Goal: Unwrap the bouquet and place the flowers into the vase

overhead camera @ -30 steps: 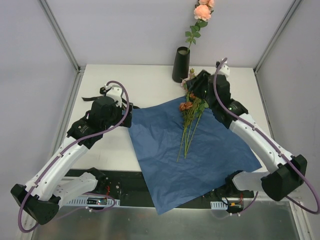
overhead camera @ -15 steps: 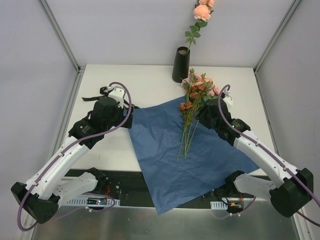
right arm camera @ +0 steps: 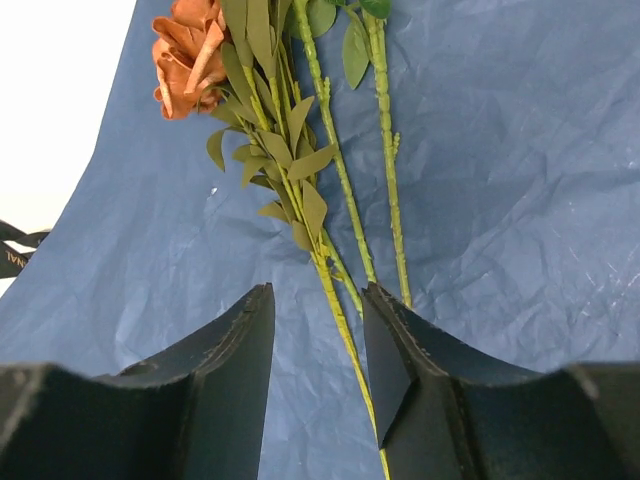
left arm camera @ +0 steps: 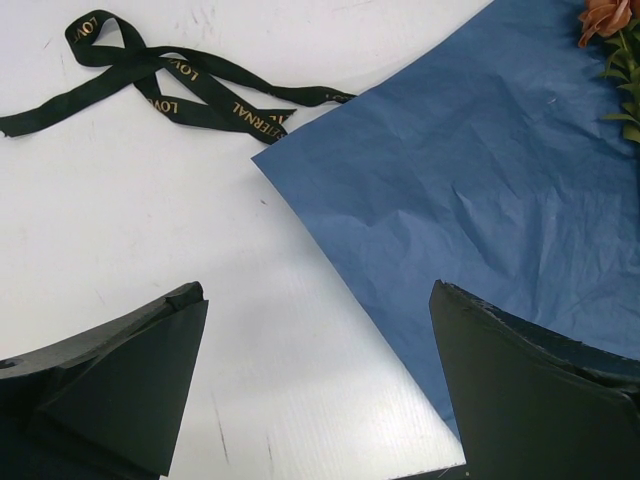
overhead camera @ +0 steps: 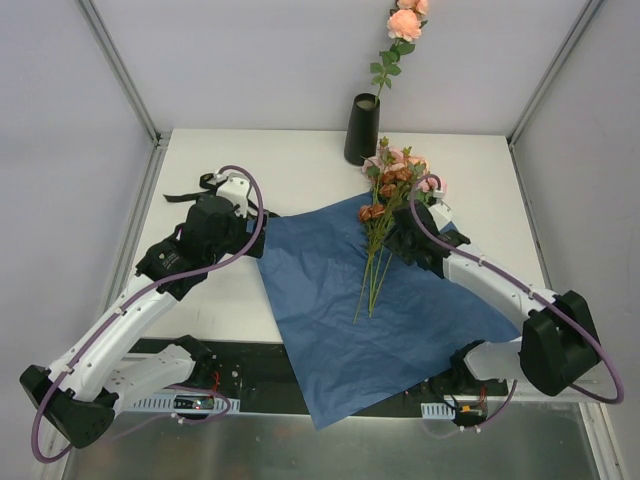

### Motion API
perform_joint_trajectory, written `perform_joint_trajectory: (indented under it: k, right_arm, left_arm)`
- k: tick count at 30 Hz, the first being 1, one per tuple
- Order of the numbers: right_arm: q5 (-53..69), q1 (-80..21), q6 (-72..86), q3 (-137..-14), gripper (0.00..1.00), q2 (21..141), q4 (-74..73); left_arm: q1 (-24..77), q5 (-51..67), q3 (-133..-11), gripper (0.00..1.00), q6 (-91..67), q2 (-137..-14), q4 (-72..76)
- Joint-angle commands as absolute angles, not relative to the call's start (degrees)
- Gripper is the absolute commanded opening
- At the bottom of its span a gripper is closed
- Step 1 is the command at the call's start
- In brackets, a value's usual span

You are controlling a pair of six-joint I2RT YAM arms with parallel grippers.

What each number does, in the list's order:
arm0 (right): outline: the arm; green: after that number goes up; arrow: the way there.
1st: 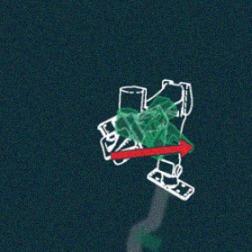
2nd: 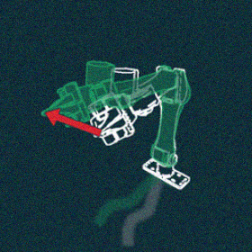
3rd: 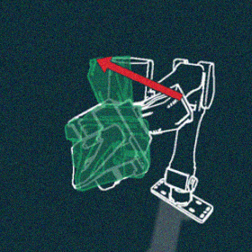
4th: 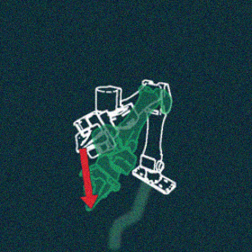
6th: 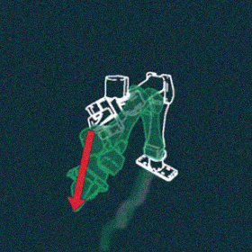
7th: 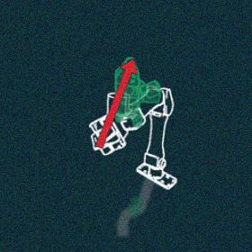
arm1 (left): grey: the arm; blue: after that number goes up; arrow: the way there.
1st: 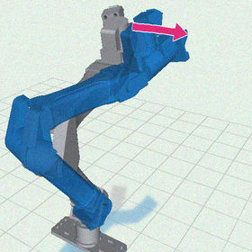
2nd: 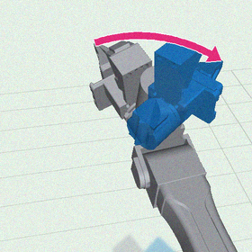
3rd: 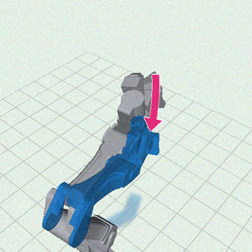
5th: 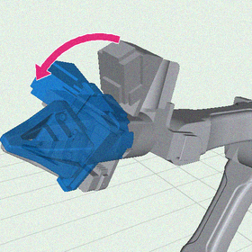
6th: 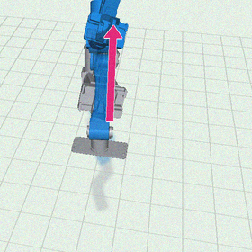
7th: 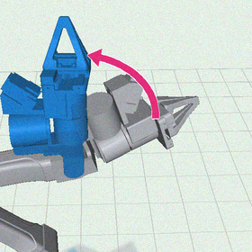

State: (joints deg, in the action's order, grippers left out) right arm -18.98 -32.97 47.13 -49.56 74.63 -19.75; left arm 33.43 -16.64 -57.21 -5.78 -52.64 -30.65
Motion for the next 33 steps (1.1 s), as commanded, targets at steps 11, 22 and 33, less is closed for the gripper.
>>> perform_joint_trajectory:
  k: [11,22,33]
  right_arm:
    - [-17.58,-30.41,44.04,-48.78,0.43,81.21,-11.34]
    - [-11.43,-29.62,39.46,-50.36,0.4,87.44,-3.6]
    - [-14.06,-30.24,36.65,-53.26,0.34,93.6,-2.99]
  left_arm:
    - [33.84,-14.86,-57.66,0.99,-5.01,-52.65,-29.09]
    - [33.84,-14.85,-57.74,0.99,-5.01,-52.21,-29.09]
    - [33.84,-15.12,-57.48,0.99,-5.1,-51.68,-29.09]
